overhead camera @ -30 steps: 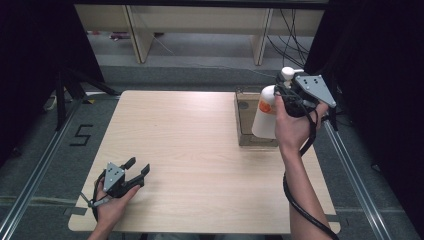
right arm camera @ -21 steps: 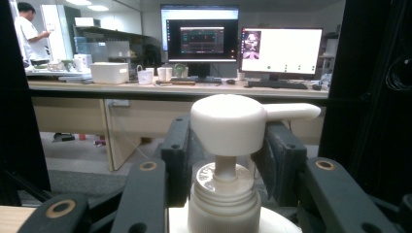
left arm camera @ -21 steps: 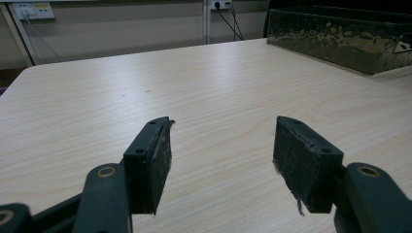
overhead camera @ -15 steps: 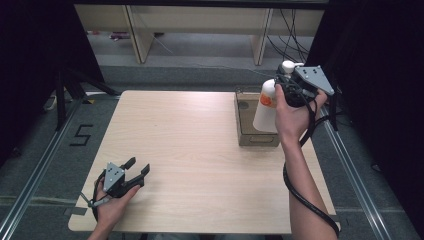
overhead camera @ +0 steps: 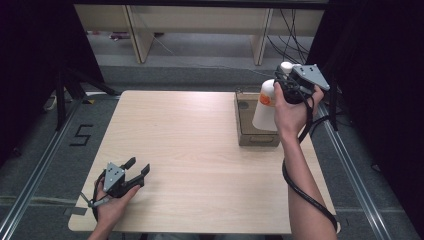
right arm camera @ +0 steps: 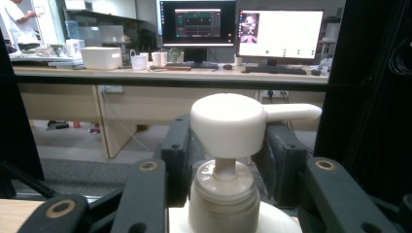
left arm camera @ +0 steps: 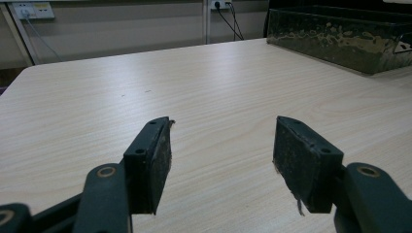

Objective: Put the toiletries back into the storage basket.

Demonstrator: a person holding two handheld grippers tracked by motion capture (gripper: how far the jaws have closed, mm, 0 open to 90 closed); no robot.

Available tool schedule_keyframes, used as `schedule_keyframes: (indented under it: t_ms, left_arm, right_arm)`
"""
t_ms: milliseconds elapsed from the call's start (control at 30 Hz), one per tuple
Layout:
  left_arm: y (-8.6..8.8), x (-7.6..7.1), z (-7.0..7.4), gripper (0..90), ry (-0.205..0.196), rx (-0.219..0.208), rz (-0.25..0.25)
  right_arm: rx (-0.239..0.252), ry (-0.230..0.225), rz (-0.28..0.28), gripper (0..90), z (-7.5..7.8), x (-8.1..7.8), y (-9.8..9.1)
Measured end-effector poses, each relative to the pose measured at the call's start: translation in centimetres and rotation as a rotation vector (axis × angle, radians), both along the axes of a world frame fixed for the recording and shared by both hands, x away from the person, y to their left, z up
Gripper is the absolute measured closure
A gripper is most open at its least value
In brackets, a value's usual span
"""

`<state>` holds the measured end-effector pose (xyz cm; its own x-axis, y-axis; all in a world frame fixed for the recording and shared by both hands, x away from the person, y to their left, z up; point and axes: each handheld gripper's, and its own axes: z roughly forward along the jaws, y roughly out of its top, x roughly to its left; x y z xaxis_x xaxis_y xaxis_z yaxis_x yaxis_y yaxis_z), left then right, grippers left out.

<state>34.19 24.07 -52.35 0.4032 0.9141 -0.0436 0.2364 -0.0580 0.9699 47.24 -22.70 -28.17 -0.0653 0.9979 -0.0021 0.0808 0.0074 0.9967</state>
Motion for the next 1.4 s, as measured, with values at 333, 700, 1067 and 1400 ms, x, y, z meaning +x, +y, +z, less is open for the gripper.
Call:
schedule_keyframes:
  t_ms: [333,700,1067,1400]
  left_arm:
    - [0.0,0.0,0.0,38.5,-0.001,0.000,-0.002]
    - [0.0,0.0,0.0,38.6,0.000,-0.003,-0.002]
    - [0.0,0.0,0.0,38.5,0.000,-0.003,-0.003]
    - [0.0,0.0,0.0,38.5,0.000,-0.002,-0.003]
  right_arm:
    - [-0.001,0.019,-0.003,60.3,-0.6,0.7,-0.3]
    - [-0.008,0.047,-0.006,60.2,-1.5,1.1,-0.7]
    - [-0.012,0.070,-0.008,60.3,-2.5,1.2,-1.1]
    - [-0.002,0.094,-0.011,60.2,-3.7,1.2,-1.2]
